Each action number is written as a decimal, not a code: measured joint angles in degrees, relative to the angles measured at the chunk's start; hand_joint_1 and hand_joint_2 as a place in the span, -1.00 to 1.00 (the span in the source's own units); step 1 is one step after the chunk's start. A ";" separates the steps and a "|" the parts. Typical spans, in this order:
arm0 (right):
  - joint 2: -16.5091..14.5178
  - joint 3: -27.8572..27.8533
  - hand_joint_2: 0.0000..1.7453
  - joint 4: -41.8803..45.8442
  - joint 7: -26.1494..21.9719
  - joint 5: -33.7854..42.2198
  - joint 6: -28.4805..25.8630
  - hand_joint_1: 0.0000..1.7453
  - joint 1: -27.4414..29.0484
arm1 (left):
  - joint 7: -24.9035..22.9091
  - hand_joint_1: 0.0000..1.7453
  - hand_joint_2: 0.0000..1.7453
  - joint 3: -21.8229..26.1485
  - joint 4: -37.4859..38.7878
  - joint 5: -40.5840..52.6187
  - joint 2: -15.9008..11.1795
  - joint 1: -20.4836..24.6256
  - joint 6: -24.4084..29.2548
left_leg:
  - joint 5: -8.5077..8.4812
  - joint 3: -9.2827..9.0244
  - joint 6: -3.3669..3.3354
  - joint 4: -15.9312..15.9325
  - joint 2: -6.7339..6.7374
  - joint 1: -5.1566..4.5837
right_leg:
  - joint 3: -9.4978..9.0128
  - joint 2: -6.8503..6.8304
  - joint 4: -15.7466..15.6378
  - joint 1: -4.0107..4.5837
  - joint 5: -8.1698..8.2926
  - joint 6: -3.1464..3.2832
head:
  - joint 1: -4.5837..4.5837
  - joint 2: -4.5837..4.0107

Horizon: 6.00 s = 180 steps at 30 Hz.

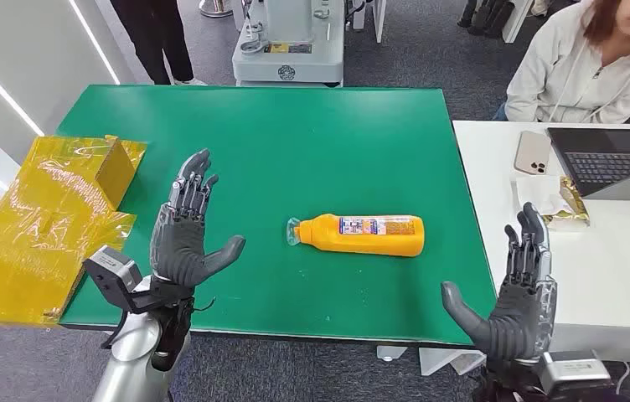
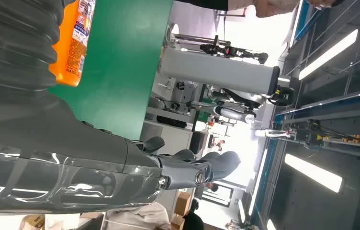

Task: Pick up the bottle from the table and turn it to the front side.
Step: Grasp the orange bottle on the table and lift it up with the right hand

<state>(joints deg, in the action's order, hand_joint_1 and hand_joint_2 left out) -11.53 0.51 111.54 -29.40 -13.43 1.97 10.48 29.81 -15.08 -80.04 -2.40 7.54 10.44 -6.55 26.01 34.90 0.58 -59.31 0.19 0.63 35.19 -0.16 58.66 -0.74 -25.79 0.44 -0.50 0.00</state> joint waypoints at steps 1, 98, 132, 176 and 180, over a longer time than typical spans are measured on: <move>0.07 -0.03 1.00 -0.03 0.00 -0.02 -0.03 -1.00 -0.04 | 0.00 -1.00 1.00 0.00 0.00 0.00 0.00 0.00 0.00 | 0.00 0.00 0.00 0.00 0.00 0.00 | 0.00 0.00 0.00 0.00 0.00 0.00 | 0.01 0.00; 18.09 44.34 1.00 -82.00 17.44 -23.99 16.61 -1.00 -66.38 | 0.39 -1.00 1.00 -3.08 14.37 -11.56 -0.16 5.08 -9.08 | -0.12 0.04 -0.11 -0.12 0.00 -0.01 | 0.01 0.04 0.02 -0.01 0.23 -0.05 | 0.02 0.00; 16.62 49.03 1.00 -86.28 19.21 -15.96 22.59 -1.00 -65.89 | -3.10 -1.00 1.00 -3.04 14.43 -19.85 -0.77 4.78 -13.35 | -0.12 0.04 -0.11 -0.11 -0.01 -0.01 | 0.02 0.03 0.02 -0.01 0.23 -0.05 | 0.02 0.00; 17.80 56.75 1.00 -87.93 19.55 -20.97 14.94 1.00 -65.75 | -2.73 -1.00 1.00 -2.88 14.34 -20.99 -1.40 1.29 -13.87 | -0.12 0.00 -0.11 -0.11 0.01 0.00 | 0.00 0.05 0.01 -0.01 0.23 -0.05 | 0.02 0.00; 17.95 56.67 1.00 -87.85 18.31 -19.32 13.14 1.00 -65.27 | -2.44 -1.00 1.00 -2.75 14.16 -20.44 -1.40 0.98 -13.73 | -0.12 -0.01 -0.11 -0.11 0.01 0.00 | -0.01 0.04 0.01 -0.01 0.23 -0.05 | 0.02 0.00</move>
<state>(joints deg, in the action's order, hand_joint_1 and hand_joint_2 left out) 6.42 57.19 23.68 -11.09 -32.75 15.10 -54.78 27.38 -17.83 -65.88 -22.84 6.14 11.41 -20.27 25.89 34.89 0.46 -59.42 0.20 0.63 35.18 -0.12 58.67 -0.74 -25.55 0.39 -0.49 0.00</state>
